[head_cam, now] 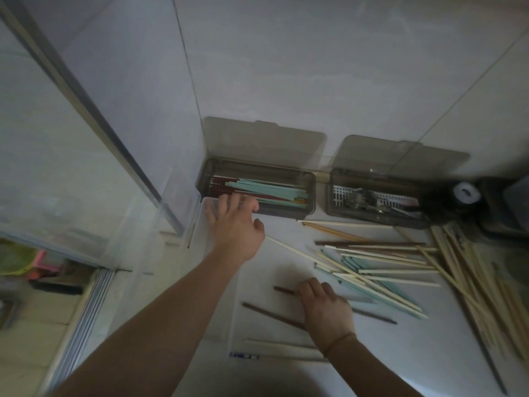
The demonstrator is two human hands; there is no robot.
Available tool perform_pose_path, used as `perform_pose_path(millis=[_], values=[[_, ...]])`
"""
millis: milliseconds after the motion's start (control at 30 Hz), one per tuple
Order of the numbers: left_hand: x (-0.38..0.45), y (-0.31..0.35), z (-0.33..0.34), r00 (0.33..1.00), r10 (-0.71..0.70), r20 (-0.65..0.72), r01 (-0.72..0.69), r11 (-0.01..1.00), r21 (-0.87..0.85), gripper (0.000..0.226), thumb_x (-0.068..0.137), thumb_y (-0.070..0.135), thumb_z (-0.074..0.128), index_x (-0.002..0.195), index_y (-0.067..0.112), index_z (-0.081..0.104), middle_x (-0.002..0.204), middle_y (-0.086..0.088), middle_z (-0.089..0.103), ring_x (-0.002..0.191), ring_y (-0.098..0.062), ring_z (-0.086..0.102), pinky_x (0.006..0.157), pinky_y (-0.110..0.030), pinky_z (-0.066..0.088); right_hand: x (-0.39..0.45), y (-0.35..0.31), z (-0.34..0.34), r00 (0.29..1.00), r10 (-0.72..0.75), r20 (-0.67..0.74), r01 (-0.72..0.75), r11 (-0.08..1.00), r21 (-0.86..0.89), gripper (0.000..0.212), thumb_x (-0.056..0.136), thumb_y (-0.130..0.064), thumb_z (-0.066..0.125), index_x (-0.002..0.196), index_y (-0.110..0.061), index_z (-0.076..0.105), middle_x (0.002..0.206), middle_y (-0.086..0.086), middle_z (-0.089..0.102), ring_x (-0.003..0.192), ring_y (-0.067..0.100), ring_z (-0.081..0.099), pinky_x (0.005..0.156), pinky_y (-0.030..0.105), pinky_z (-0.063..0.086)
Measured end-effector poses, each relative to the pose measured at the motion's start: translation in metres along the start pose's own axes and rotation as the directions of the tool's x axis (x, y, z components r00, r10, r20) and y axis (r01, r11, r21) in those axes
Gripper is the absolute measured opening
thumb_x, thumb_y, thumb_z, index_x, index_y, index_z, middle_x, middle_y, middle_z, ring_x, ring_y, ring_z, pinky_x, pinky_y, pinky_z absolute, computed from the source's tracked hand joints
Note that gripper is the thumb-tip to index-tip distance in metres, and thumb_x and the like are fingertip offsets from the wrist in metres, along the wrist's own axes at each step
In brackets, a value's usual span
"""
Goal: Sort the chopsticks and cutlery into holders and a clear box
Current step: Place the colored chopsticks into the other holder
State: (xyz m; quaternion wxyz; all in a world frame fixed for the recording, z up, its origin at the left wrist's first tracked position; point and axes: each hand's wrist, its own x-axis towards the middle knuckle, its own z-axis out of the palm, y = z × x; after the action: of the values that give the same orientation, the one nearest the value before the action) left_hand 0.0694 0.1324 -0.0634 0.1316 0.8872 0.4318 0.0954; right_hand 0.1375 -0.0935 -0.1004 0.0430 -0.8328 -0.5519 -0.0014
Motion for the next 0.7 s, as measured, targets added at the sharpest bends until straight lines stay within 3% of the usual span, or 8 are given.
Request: perform_pose_path(millis=[67,167,267,367,467,600,700], values=[[0.0,0.001,-0.001,1.0,0.003,-0.002,-0.003,1.0,-0.006,0.026,0.082,0.036,0.06,0.106,0.036,0.051,0.116,0.008,0.047,0.122,-0.023,0.034,0.117,-0.056,0.012,0.001,0.0,-0.003,0.999,-0.031,-0.032,0.03,0.999,-0.009,0.039,0.054,-0.007,0.078,0.089,-0.021,0.067,0.078,0.0,0.062,0.061,0.024,0.06,0.036,0.026,0.04],[-0.001,0.0,-0.002,1.0,0.008,-0.001,-0.008,1.0,-0.003,0.026,0.083,0.036,0.058,0.107,0.035,0.051,0.116,0.008,0.046,0.123,-0.023,0.033,0.118,-0.056,0.01,0.019,0.004,-0.019,0.989,-0.045,-0.144,0.049,0.998,0.025,0.044,0.067,-0.006,0.053,0.105,-0.024,0.068,0.087,-0.001,0.064,0.068,0.025,0.063,0.04,0.026,0.044],[-0.001,0.0,-0.002,1.0,0.009,-0.001,-0.009,1.0,-0.007,0.026,0.083,0.035,0.059,0.108,0.034,0.052,0.116,0.007,0.046,0.124,-0.024,0.034,0.118,-0.056,0.007,0.055,0.011,-0.053,0.956,0.08,-0.281,0.014,0.949,0.316,0.033,0.078,-0.004,0.053,0.103,-0.02,0.067,0.093,0.001,0.065,0.073,0.022,0.062,0.052,0.027,0.05],[-0.001,0.001,-0.003,1.0,0.005,0.001,-0.005,1.0,-0.017,0.027,0.082,0.033,0.06,0.108,0.034,0.052,0.116,0.007,0.046,0.125,-0.024,0.033,0.118,-0.055,0.004,0.096,0.023,-0.094,0.875,0.381,-0.297,-0.036,0.665,0.746,0.02,0.09,-0.009,0.051,0.093,-0.023,0.065,0.084,-0.004,0.062,0.069,0.003,0.058,0.066,0.015,0.048],[-0.002,0.001,-0.003,1.0,0.007,-0.015,-0.008,1.0,-0.026,0.027,0.079,0.034,0.061,0.106,0.033,0.055,0.112,0.006,0.048,0.121,-0.025,0.036,0.117,-0.054,0.007,0.134,0.038,-0.119,0.754,0.651,-0.085,-0.086,0.227,0.97,0.022,0.091,-0.001,0.054,0.085,-0.02,0.063,0.058,-0.004,0.061,0.05,0.007,0.054,0.052,0.021,0.049],[-0.002,0.0,-0.006,1.0,0.011,0.01,-0.011,1.0,-0.029,0.027,0.083,0.036,0.058,0.109,0.034,0.053,0.114,0.007,0.044,0.122,-0.022,0.032,0.117,-0.052,0.003,0.164,0.049,-0.117,0.622,0.744,0.244,-0.107,-0.228,0.968,0.018,0.09,0.0,0.057,0.079,-0.013,0.062,0.053,-0.001,0.06,0.047,0.012,0.056,0.049,0.024,0.048],[-0.002,0.001,-0.008,1.0,0.013,0.022,-0.012,0.999,-0.039,0.028,0.084,0.037,0.056,0.112,0.035,0.051,0.117,0.008,0.043,0.124,-0.021,0.03,0.119,-0.053,0.003,0.178,0.048,-0.099,0.592,0.625,0.509,-0.282,-0.431,0.857,0.014,0.088,-0.007,0.062,0.082,-0.019,0.065,0.07,0.003,0.067,0.051,0.015,0.06,0.044,0.021,0.045]])
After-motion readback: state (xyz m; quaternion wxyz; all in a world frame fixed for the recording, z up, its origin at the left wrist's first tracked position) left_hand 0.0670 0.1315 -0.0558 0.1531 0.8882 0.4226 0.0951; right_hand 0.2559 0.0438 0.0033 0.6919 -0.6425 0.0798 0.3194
